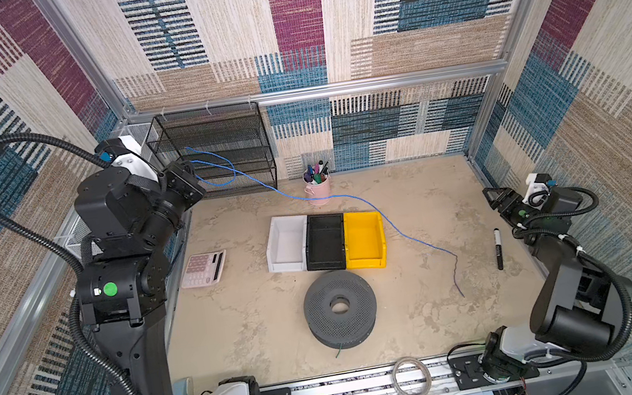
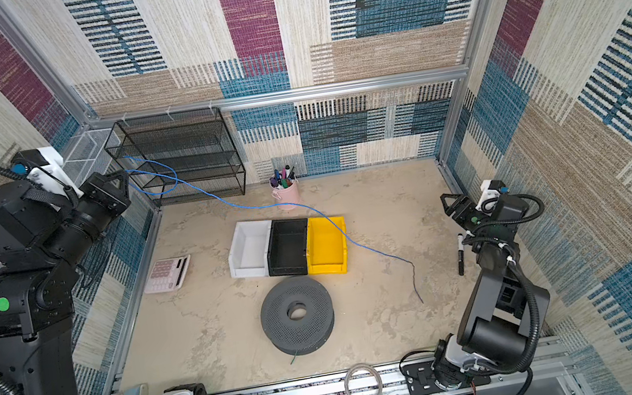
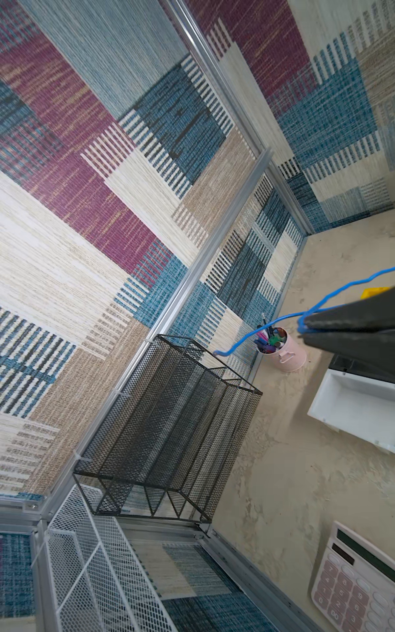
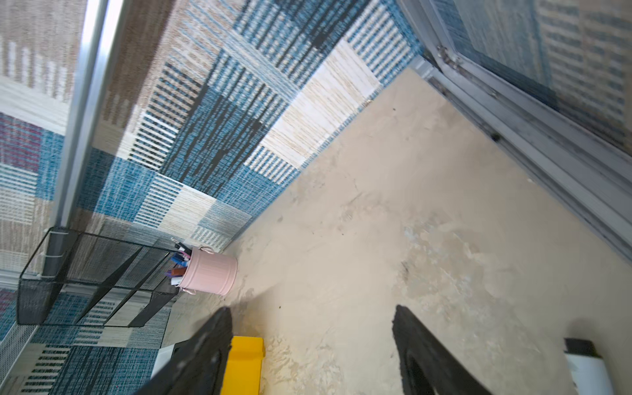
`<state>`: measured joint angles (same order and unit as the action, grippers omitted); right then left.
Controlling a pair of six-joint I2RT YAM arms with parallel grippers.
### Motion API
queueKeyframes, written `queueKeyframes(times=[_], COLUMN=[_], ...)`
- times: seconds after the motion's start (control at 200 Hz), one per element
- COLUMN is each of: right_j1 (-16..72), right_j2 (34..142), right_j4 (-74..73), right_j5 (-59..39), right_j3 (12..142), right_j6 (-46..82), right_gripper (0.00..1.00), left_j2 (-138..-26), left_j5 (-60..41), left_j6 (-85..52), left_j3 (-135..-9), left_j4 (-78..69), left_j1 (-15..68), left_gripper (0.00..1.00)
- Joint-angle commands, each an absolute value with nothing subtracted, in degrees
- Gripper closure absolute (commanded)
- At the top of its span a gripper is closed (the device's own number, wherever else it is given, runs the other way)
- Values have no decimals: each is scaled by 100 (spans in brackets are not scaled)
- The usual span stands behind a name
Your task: Wrap the cables
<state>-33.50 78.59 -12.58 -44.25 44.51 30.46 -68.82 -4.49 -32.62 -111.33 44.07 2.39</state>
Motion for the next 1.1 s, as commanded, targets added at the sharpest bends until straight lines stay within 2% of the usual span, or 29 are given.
queueKeyframes(times=[0.0,0.115,0.351,0.676,0.851,1.002,1.097], right_j1=[-2921,-2015,-182,2676,3797,4397,4547], right_j2=[7538,7484,8291,10401,11428,11737,11874], right_j4=[-1546,-1178,188,2681,4197,4429,4446], right_j5=[-4448,-4487,-5090,-5457,-4536,-3543,-3373], right_j3=[4668,5533,8026,12185,13914,14115,14093], right_j6=[3221,2875,1989,538,-533,-1087,-1256], right_gripper=[23,22,22,19,17,16,14], left_j2=[-6688,-6419,-5846,-5614,-5526,-5500,-5510], left_j5=[-232,-109,570,-921,-1394,-1521,-1703], left_j6=[-3258,-3056,-2375,-1496,-1197,-1058,-950], left_j3=[-10801,-10364,-9427,-9017,-8961,-8922,-8929], left_j4=[3836,3696,3737,3858,4106,4214,4217], left_j1=[283,299,361,362,366,367,375], left_gripper=[100,100,100,100,100,100,100])
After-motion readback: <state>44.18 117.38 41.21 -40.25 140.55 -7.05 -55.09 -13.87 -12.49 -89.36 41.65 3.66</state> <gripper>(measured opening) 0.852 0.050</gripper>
